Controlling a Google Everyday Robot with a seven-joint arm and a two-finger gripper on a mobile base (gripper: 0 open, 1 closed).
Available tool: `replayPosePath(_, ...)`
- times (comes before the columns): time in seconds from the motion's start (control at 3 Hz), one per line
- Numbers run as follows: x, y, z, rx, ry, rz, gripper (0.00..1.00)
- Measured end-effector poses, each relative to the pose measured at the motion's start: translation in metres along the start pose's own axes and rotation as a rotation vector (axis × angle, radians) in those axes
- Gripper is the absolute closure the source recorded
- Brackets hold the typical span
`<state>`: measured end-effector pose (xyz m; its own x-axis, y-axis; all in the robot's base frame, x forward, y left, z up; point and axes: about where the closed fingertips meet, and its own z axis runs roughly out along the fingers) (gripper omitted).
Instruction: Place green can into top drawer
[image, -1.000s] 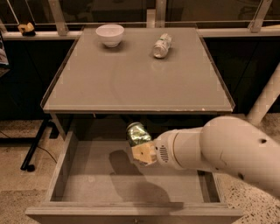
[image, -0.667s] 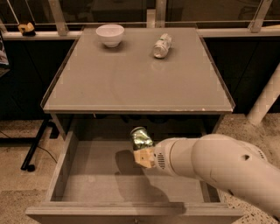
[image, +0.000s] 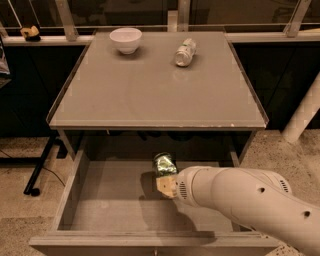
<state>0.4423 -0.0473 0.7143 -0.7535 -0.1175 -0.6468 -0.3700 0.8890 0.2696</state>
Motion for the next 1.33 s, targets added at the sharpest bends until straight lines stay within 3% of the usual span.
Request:
replayPosePath(0.33,0.0045,-0.0037,0.0125,-0.016,0.014,0.01,1.0)
replayPosePath(1.33,0.0047,-0.0037,0.0127,-0.016,0.015,0.011,0.34)
